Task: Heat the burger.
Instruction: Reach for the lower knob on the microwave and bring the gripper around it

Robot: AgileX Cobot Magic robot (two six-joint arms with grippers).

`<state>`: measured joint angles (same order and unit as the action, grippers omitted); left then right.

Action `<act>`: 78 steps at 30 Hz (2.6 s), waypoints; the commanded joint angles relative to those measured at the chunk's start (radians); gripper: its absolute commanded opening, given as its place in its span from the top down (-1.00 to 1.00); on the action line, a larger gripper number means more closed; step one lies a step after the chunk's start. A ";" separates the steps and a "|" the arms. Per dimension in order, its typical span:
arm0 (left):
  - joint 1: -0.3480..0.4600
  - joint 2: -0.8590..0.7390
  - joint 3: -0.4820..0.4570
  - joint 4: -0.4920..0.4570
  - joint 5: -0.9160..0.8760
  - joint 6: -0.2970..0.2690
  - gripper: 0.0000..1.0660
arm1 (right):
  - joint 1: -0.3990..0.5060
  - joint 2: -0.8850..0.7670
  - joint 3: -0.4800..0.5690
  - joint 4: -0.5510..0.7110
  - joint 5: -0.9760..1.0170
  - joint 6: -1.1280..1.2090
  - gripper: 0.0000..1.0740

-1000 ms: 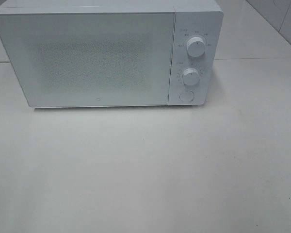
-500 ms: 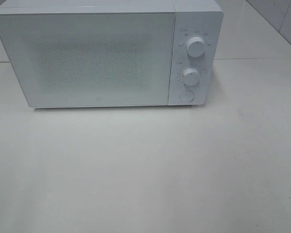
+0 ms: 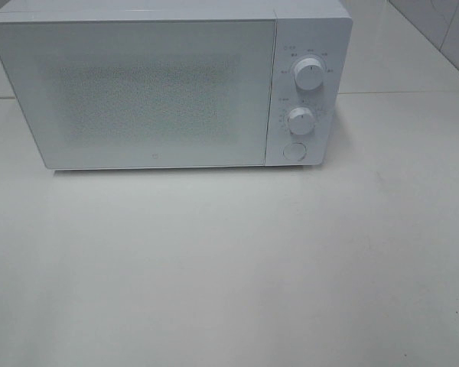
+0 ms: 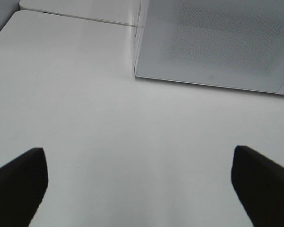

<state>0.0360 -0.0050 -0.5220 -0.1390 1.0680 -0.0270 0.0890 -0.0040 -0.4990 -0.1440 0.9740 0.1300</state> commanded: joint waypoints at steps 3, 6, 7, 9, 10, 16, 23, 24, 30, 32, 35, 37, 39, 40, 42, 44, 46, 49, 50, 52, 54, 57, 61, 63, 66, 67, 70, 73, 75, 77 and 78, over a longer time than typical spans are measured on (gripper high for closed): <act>0.003 -0.025 0.006 0.004 0.000 0.003 -0.83 | -0.002 -0.025 -0.004 -0.005 -0.021 -0.002 -0.36; 0.003 -0.025 0.006 0.004 0.000 0.003 -0.83 | -0.002 -0.024 -0.022 -0.006 -0.058 -0.002 -0.36; 0.003 -0.025 0.006 0.004 0.000 0.003 -0.83 | -0.002 -0.024 -0.022 -0.006 -0.058 -0.002 -0.36; 0.003 -0.025 0.006 0.004 0.000 0.003 -0.83 | -0.002 -0.024 -0.027 -0.005 -0.127 -0.002 -0.36; 0.003 -0.025 0.006 0.004 0.000 0.003 -0.83 | -0.002 -0.024 -0.027 -0.005 -0.127 -0.002 -0.36; 0.003 -0.025 0.006 0.004 0.000 0.003 -0.83 | -0.002 0.074 -0.023 -0.006 -0.268 -0.002 -0.36; 0.003 -0.025 0.006 0.004 0.000 0.003 -0.83 | -0.002 0.196 0.024 -0.006 -0.414 -0.002 -0.36; 0.003 -0.025 0.006 0.004 0.000 0.003 -0.83 | -0.002 0.240 0.043 -0.006 -0.459 -0.002 -0.36; 0.003 -0.025 0.006 0.004 0.000 0.003 -0.83 | -0.002 0.361 0.100 -0.006 -0.631 -0.002 -0.36; 0.003 -0.025 0.006 0.004 0.000 0.003 -0.83 | -0.002 0.406 0.115 -0.006 -0.695 -0.002 -0.36; 0.003 -0.025 0.006 0.004 0.000 0.003 -0.83 | -0.002 0.464 0.135 -0.008 -0.788 -0.002 -0.36; 0.003 -0.025 0.006 0.004 0.000 0.003 -0.83 | -0.002 0.486 0.143 -0.007 -0.825 -0.002 -0.36; 0.003 -0.025 0.006 0.004 0.000 0.003 -0.83 | -0.002 0.545 0.168 -0.007 -0.947 -0.002 -0.36; 0.003 -0.025 0.006 0.004 0.000 0.003 -0.83 | -0.002 0.545 0.168 -0.007 -0.947 -0.002 -0.36; 0.003 -0.025 0.006 0.004 0.000 0.003 -0.83 | -0.002 0.583 0.182 -0.007 -1.021 -0.002 -0.36; 0.003 -0.025 0.006 0.004 0.000 0.003 -0.83 | -0.002 0.632 0.192 -0.007 -1.117 -0.002 -0.36; 0.003 -0.025 0.006 0.004 0.000 0.003 -0.83 | -0.002 0.665 0.192 -0.007 -1.179 0.002 -0.35; 0.003 -0.025 0.006 0.004 0.000 0.003 -0.83 | -0.002 0.729 0.192 -0.007 -1.257 0.002 -0.35; 0.003 -0.025 0.006 0.004 0.000 0.003 -0.83 | -0.002 0.729 0.192 -0.007 -1.257 0.002 -0.35; 0.003 -0.025 0.006 0.004 0.000 0.003 -0.83 | -0.002 0.802 0.192 -0.007 -1.337 0.002 -0.35; 0.003 -0.025 0.006 0.004 0.000 0.003 -0.83 | -0.002 0.854 0.192 -0.007 -1.385 0.002 -0.35; 0.003 -0.025 0.006 0.004 0.000 0.003 -0.83 | -0.002 0.941 0.192 -0.004 -1.466 0.002 -0.34; 0.003 -0.025 0.006 0.004 0.000 0.003 -0.83 | -0.002 1.018 0.192 -0.003 -1.547 0.002 -0.33; 0.003 -0.025 0.006 0.004 0.000 0.003 -0.83 | -0.002 1.131 0.192 0.041 -1.659 -0.013 -0.32; 0.003 -0.025 0.006 0.004 0.000 0.003 -0.83 | -0.002 1.213 0.196 0.097 -1.732 -0.050 -0.32; 0.003 -0.025 0.006 0.004 0.000 0.003 -0.83 | -0.002 1.213 0.196 0.097 -1.732 -0.050 -0.32; 0.003 -0.025 0.006 0.004 0.000 0.003 -0.83 | 0.025 1.280 0.223 0.178 -1.861 -0.117 -0.32; 0.003 -0.025 0.006 0.004 0.000 0.003 -0.83 | 0.109 1.338 0.258 0.296 -1.993 -0.214 -0.32; 0.003 -0.025 0.006 0.004 0.000 0.003 -0.83 | 0.187 1.382 0.268 0.400 -2.050 -0.293 -0.32; 0.003 -0.025 0.006 0.004 0.000 0.003 -0.83 | 0.217 1.399 0.269 0.453 -2.067 -0.324 -0.32; 0.003 -0.025 0.006 0.004 0.000 0.003 -0.83 | 0.285 1.438 0.266 0.545 -2.102 -0.385 -0.32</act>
<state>0.0360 -0.0050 -0.5220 -0.1390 1.0680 -0.0260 0.3610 1.4370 -0.2320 0.3660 -1.0950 -0.2200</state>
